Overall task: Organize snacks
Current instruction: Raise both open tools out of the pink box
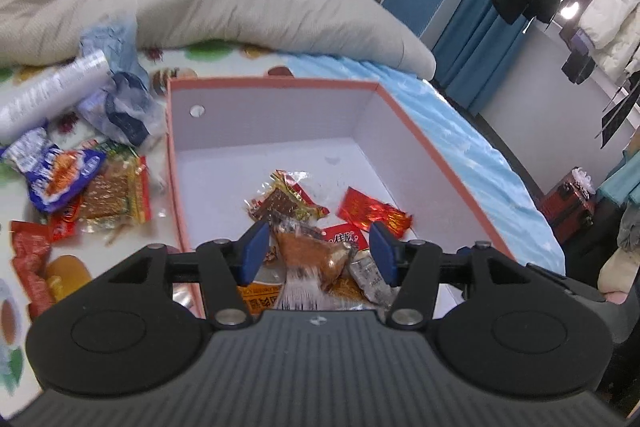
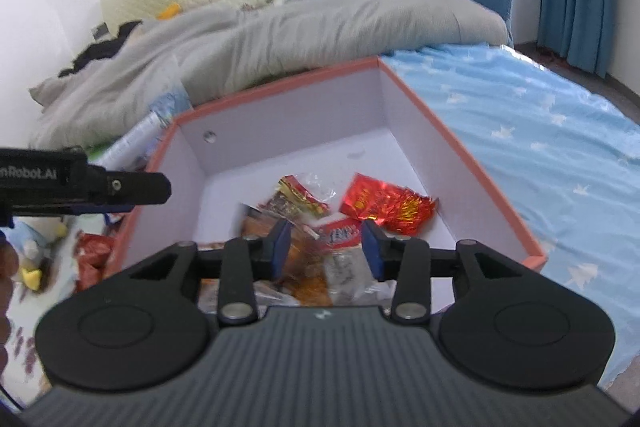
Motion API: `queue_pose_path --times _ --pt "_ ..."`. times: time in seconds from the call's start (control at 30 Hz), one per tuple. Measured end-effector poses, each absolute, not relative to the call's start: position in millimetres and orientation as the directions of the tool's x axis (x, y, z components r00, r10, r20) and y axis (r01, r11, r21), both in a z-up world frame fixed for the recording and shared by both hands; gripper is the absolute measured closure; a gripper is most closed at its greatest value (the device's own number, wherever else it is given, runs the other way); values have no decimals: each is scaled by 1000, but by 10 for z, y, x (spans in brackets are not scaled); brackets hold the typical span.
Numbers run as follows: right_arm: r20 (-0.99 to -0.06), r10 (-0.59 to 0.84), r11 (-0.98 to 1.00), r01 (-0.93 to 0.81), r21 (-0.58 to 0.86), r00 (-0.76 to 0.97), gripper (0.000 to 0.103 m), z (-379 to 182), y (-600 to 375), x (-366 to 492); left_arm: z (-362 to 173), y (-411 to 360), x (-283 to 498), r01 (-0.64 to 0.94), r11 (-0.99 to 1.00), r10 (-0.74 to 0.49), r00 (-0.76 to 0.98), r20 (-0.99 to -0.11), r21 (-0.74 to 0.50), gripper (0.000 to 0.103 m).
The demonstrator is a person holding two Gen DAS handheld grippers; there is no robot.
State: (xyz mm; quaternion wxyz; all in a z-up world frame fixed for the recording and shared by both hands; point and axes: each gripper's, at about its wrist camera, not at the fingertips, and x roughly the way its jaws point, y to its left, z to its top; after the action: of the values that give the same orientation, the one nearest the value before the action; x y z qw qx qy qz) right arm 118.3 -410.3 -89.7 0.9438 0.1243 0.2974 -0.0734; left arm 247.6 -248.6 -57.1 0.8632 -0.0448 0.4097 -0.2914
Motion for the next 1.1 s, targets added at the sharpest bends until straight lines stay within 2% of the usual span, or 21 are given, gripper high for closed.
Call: queue_pose_path --times 0.27,0.53,0.8,1.1 --pt "-506 -28 964 157 214 862 61 -559 -3820 753 -99 -2015 1928 467 836 -535 575 -620 -288 42" --pt "-456 28 973 80 217 889 61 -372 -3402 460 112 -1376 1423 423 867 -492 647 -582 -263 41" --pt "-442 71 985 7 173 894 61 -342 -2892 235 176 -835 988 371 897 -440 710 -550 -238 41" --pt "-478 134 986 -70 150 868 61 -453 -2507 60 -128 -384 635 298 928 -371 706 -603 -222 41"
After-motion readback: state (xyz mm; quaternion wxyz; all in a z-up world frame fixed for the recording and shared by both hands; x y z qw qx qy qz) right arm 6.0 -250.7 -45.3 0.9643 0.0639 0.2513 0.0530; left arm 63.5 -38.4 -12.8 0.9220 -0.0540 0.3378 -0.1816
